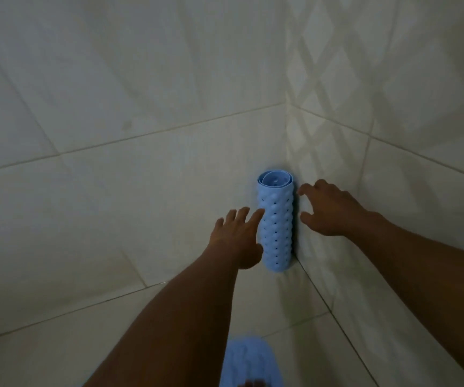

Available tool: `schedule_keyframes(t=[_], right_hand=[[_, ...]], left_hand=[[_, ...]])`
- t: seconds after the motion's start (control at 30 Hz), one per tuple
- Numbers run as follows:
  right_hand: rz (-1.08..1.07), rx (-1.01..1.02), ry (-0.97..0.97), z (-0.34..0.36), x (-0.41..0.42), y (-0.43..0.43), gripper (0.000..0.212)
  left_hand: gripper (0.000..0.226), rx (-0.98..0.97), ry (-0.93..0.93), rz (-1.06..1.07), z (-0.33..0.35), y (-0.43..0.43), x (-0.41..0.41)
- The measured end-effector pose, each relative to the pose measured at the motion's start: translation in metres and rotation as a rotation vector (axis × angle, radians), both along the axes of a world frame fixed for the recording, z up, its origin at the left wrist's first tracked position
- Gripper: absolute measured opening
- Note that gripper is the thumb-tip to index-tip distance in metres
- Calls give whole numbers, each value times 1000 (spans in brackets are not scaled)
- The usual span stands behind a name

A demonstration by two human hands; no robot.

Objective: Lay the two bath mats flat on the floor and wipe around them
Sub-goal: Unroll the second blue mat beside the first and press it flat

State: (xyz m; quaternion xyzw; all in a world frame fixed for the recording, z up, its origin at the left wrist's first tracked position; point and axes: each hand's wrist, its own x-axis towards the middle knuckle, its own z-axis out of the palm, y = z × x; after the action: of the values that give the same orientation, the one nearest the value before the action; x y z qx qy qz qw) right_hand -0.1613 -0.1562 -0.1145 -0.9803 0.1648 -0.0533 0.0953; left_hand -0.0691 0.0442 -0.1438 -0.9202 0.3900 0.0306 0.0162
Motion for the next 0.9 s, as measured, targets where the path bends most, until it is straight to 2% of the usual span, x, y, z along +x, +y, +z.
schedule_keyframes(t=[0.07,0.2,0.33,0.43,0.57,0.73,0.9], right_hand=[[-6,16,-32,-11,23,-11,57],[21,72,-122,-32,69,-27,74],[47,59,-64,-51,113,-39,83],[32,-39,15,-61,134,-38,72],[-39,-173,-25,-72,140,-22,50],[79,-274,-72,-72,106,5,28],[166,-266,-146,-57,57,38,33]], left_hand=[[87,-36,5,-14,-9,-24,28],[91,-111,-7,-18,-20,-70,82],[93,-141,-55,-48,-31,-96,127],[88,-128,-23,-72,-42,-99,148],[65,-279,-48,-86,-50,-90,140],[43,-247,-110,-61,-44,-53,110],[44,-265,-107,-15,-29,-9,57]])
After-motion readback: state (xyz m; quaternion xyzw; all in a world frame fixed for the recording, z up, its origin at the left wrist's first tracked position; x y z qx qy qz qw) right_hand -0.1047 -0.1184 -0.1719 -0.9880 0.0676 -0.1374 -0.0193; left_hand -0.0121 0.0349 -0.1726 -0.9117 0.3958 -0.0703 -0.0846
